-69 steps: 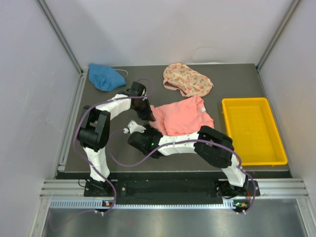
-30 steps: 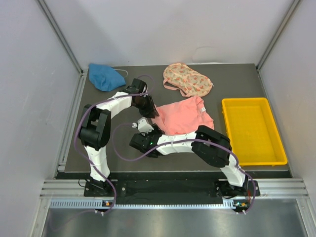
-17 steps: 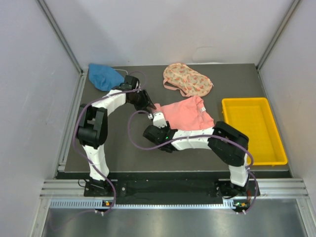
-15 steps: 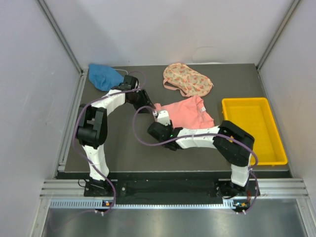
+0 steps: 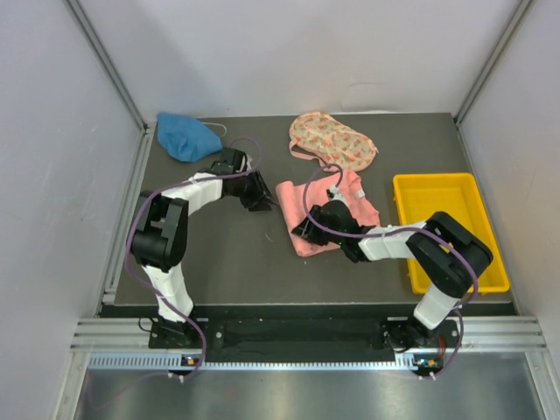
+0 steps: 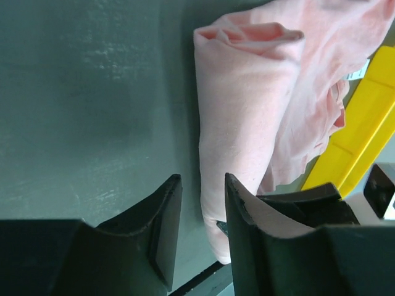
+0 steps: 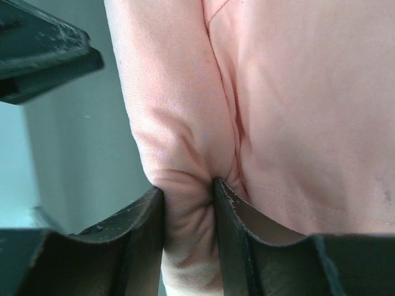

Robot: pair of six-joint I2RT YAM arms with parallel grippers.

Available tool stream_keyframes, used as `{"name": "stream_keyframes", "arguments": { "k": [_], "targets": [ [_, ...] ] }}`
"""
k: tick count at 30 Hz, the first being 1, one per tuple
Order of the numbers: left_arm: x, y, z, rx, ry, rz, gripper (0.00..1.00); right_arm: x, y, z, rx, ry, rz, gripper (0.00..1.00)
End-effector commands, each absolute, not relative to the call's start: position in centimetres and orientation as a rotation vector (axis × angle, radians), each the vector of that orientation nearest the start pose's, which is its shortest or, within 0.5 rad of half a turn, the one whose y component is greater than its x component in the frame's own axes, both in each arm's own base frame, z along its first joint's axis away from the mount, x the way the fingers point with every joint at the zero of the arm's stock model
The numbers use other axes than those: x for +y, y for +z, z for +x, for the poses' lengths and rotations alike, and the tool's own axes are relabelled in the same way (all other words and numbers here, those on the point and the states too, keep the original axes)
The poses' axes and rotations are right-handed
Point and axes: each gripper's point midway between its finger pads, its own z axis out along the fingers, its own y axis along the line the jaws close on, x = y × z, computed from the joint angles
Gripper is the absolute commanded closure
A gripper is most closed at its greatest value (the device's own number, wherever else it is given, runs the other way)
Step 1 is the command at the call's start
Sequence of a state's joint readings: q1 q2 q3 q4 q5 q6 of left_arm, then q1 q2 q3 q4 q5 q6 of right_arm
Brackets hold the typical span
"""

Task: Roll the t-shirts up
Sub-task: Roll the T-shirt to the center of the board.

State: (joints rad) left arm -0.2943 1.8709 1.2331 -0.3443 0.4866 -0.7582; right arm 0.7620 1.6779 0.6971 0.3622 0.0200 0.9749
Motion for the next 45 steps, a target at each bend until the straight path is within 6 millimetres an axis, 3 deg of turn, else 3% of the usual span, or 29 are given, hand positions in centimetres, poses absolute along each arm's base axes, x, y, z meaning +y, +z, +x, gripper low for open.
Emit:
{"name": "stream_keyframes", "arguments": {
  "k": [1,7,11,12,14,17,21,23,27,32,39,42,45],
  "targets": [
    [-25.0,9.9,38.7,2.538,-1.122,-0.328,0.61,31.1,1.7,26.3,2.438,1.09,0.396,0.65],
    [-26.9,9.2,39.1,2.525,-1.131,-0.301,0.62,30.7,0.2,25.7,2.445,1.226,0.509,0.68],
    [-27.7,8.4,39.4,2.558,-1.086,-0.296,0.63,30.1,-0.5,25.6,2.467,1.182,0.5,0.64],
    [-27.8,8.1,39.4,2.563,-1.064,-0.286,0.62,30.2,0.2,25.8,2.452,1.181,0.485,0.62],
    [-27.8,7.2,39.3,2.616,-0.968,-0.299,0.63,29.4,-0.2,25.7,2.481,1.108,0.463,0.56],
    [-28.2,6.2,39.2,2.664,-0.867,-0.265,0.64,29.1,0.9,26.4,2.485,1.025,0.401,0.47],
    [-28.9,5.9,39.3,2.697,-0.793,-0.249,0.66,28.2,2.0,26.3,2.5,0.9,0.302,0.41],
    [-29.0,5.8,39.1,2.71,-0.769,-0.245,0.66,28.2,3.4,26.8,2.472,0.834,0.226,0.4],
    [-29.2,5.9,39.1,2.723,-0.717,-0.219,0.66,27.6,4.0,25.5,2.517,0.653,0.106,0.38],
    [-29.1,5.7,38.9,2.738,-0.696,-0.216,0.66,28.4,5.4,24.7,2.497,0.58,0.009,0.38],
    [-29.0,5.6,38.8,2.746,-0.679,-0.22,0.66,29.1,5.3,23.4,2.524,0.585,-0.039,0.37],
    [-29.2,5.5,38.6,2.748,-0.679,-0.216,0.66,29.1,5.0,23.3,2.53,0.589,-0.029,0.43],
    [-29.2,5.4,38.6,2.749,-0.682,-0.218,0.66,29.2,5.0,23.3,2.528,0.602,-0.011,0.58]
  ]
}}
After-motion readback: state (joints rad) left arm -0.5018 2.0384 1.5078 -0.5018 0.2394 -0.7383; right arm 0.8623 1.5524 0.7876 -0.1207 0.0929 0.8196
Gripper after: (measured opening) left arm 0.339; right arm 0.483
